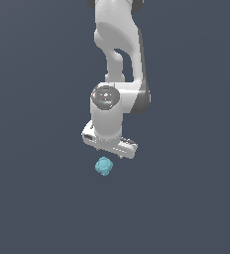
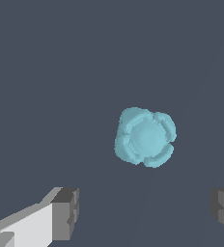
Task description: Pick up the object and move it to a goal position.
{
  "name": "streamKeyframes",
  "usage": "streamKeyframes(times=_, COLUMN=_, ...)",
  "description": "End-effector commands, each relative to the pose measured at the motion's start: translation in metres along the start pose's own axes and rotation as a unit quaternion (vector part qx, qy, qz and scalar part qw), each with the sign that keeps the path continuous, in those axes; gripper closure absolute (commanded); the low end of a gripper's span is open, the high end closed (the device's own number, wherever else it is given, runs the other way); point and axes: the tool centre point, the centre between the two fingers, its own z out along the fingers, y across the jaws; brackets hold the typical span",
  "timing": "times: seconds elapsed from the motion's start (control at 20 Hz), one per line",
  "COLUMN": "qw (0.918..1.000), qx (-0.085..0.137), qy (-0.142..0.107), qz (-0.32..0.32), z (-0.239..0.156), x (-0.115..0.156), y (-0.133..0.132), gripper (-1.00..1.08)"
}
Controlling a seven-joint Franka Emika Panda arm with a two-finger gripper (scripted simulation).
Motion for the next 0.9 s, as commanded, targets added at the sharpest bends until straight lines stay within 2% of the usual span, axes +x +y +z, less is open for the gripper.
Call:
streamKeyframes(times=0.0, qw=0.9994, qx=0.0, qy=0.0, qz=0.034, z=0.011, x=0.011, y=0.006, gripper=-0.92)
streamKeyframes(times=0.4, qw=0.9954, qx=0.0, qy=-0.001, qz=0.096, z=0.033, x=0.028, y=0.017, gripper=-0.92)
streamKeyframes(times=0.85, qw=0.9949, qx=0.0, qy=-0.002, qz=0.101, z=0.042, x=0.03, y=0.018, gripper=-0.92)
